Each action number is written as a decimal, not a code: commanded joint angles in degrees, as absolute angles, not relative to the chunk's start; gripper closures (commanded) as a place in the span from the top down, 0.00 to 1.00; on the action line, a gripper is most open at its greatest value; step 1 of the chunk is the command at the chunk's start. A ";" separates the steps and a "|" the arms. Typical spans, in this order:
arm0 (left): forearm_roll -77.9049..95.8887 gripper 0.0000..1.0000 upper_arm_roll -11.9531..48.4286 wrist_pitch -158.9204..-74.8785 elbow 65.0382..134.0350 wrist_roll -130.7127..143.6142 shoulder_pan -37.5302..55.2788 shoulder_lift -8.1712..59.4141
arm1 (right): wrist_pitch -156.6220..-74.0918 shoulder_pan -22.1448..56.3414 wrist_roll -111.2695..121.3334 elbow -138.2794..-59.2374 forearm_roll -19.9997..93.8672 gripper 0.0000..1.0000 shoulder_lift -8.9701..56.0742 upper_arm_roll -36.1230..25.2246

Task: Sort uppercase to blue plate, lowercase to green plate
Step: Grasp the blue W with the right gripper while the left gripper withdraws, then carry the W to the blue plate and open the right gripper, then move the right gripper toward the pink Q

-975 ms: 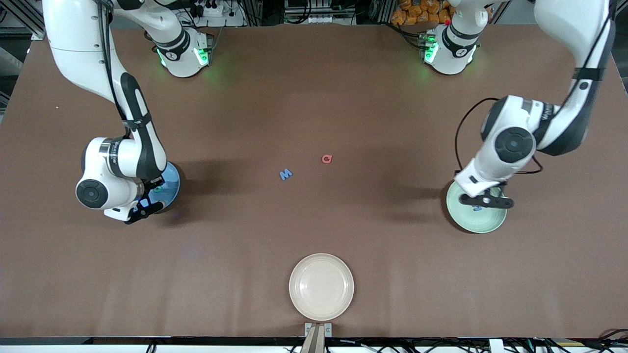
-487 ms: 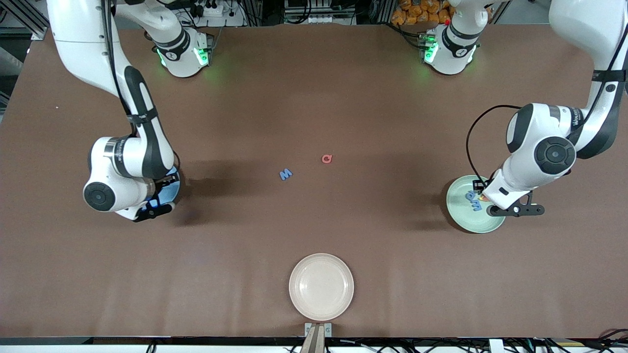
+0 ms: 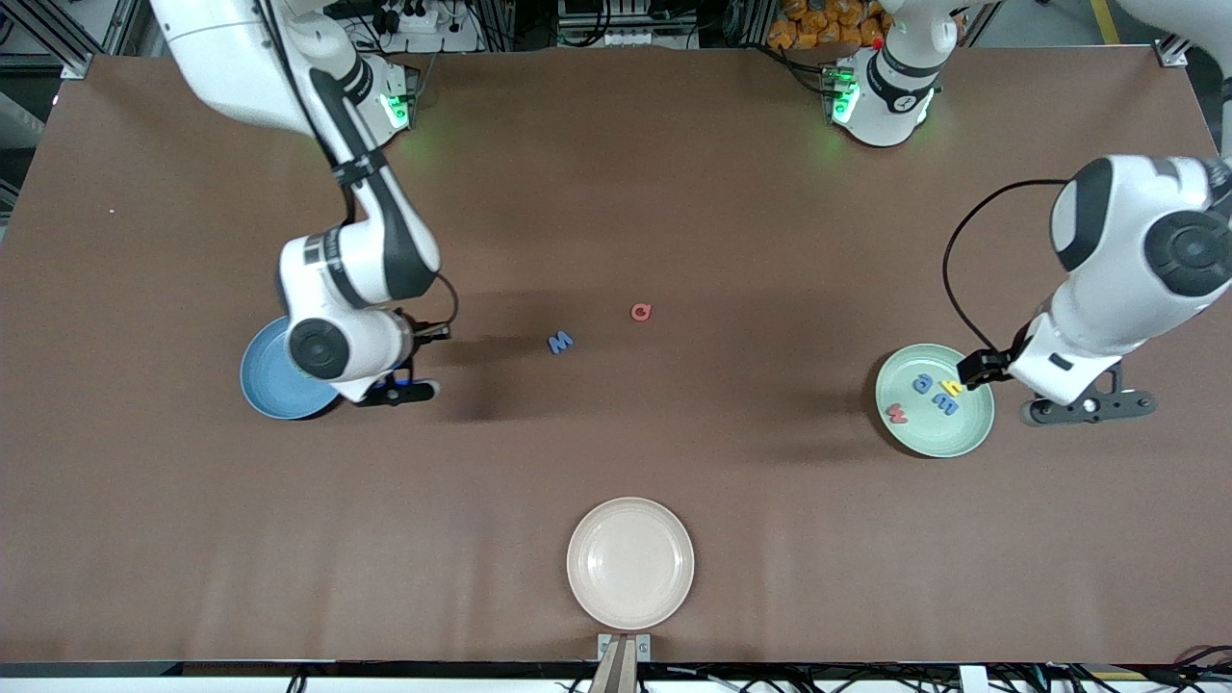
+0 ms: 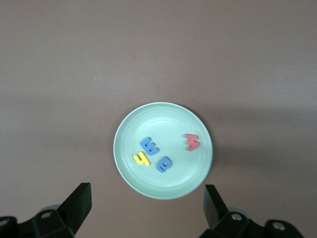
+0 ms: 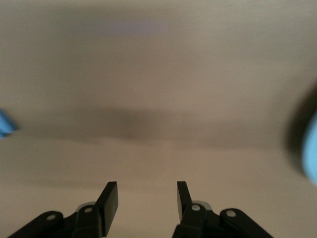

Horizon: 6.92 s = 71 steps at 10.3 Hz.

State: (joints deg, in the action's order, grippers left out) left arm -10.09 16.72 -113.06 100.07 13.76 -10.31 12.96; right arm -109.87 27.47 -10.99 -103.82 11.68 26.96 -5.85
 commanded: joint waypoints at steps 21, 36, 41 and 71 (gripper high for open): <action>-1.31 1.00 3.16 -88.07 93.61 5.63 3.78 -4.57 | -153.02 40.25 -20.65 -113.12 -6.94 0.78 33.13 0.97; 0.17 1.00 1.58 -87.36 87.45 5.98 2.99 0.70 | -153.12 37.89 -18.38 -113.03 -8.35 0.35 32.88 0.35; 0.09 1.00 1.32 -87.36 87.45 6.06 2.99 0.70 | -139.07 30.61 -3.56 -112.06 -7.82 0.35 27.61 0.44; 0.09 1.00 1.32 -86.75 87.63 6.06 2.99 0.70 | -124.69 36.90 0.07 -115.22 16.26 0.78 21.89 -13.03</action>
